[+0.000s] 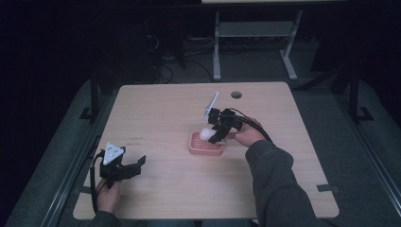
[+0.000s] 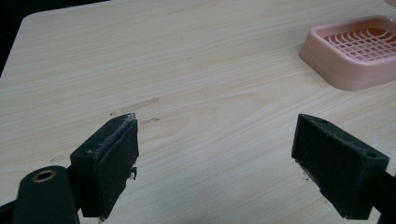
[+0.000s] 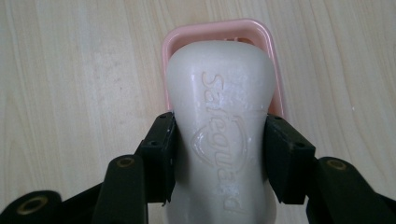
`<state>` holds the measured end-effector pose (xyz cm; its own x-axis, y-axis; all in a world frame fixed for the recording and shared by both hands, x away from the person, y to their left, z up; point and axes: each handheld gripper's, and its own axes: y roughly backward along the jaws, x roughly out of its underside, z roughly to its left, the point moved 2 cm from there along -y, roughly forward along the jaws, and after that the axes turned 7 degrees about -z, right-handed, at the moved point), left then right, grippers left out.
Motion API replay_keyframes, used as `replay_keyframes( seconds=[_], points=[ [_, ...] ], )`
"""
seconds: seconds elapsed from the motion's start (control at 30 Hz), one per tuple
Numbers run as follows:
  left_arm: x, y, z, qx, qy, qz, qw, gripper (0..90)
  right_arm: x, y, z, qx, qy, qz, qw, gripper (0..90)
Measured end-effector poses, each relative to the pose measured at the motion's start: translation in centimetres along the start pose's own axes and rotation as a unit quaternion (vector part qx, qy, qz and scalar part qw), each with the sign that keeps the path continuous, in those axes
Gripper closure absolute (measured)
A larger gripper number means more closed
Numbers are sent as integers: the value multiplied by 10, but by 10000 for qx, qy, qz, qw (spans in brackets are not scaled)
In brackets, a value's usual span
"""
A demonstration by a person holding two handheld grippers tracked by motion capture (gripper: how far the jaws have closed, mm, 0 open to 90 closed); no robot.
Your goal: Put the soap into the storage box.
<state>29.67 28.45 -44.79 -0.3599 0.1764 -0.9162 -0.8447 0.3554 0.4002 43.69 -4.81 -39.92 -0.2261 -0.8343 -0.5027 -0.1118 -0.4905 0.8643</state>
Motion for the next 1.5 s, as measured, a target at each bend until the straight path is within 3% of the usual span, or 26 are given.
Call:
replay_keyframes(
  seconds=[0.53,1.03,1.5],
  points=[
    [0,0,0,8,4,-2,10000,141,-7,-26,-4,-82,4,194,9998,490],
    [0,0,0,7,27,-4,10000,141,-7,-41,-8,-76,-127,342,9993,489],
    [0,-1,0,16,22,8,10000,141,-8,-51,-10,-12,-78,446,9990,489]
  ],
)
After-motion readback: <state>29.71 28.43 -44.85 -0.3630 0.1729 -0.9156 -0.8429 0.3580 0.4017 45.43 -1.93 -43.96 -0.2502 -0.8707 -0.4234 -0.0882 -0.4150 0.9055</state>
